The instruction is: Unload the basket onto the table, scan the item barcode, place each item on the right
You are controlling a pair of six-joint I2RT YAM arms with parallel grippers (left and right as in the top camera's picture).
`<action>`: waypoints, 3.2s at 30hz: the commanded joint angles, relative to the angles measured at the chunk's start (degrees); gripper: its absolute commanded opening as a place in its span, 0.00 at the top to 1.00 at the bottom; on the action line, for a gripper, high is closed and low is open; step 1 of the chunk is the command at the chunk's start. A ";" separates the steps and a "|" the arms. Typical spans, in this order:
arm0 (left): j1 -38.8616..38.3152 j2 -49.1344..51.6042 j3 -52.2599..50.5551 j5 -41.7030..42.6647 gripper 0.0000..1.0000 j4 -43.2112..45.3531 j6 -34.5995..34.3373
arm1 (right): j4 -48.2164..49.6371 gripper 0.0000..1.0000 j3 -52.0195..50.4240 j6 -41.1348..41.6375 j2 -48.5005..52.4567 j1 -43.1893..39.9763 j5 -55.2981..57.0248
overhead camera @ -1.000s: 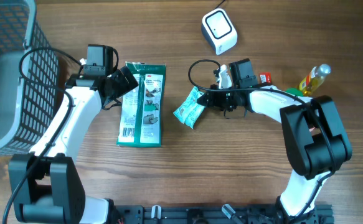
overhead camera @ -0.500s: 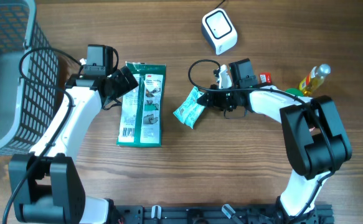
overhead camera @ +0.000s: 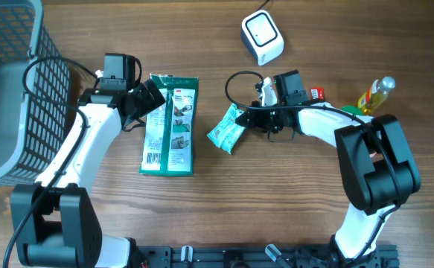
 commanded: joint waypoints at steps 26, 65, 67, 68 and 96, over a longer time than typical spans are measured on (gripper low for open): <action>0.26 -0.39 0.07 -1.18 0.00 0.00 0.26 | -0.70 0.96 -1.22 -1.03 1.77 0.72 1.44; 0.26 -0.39 0.07 -1.18 0.00 0.00 0.26 | -42.99 0.96 60.28 -32.94 -2.99 -0.55 56.94; 0.26 -0.39 0.07 -1.18 0.00 0.00 0.26 | -40.17 0.96 60.26 -34.18 0.13 1.64 62.97; 0.26 -0.39 0.07 -1.18 0.00 0.00 0.26 | -38.12 0.96 60.26 -35.06 2.14 3.08 67.60; 0.26 -0.39 0.07 -1.18 0.00 0.00 0.26 | -6.93 0.96 59.76 -59.30 28.24 17.38 94.73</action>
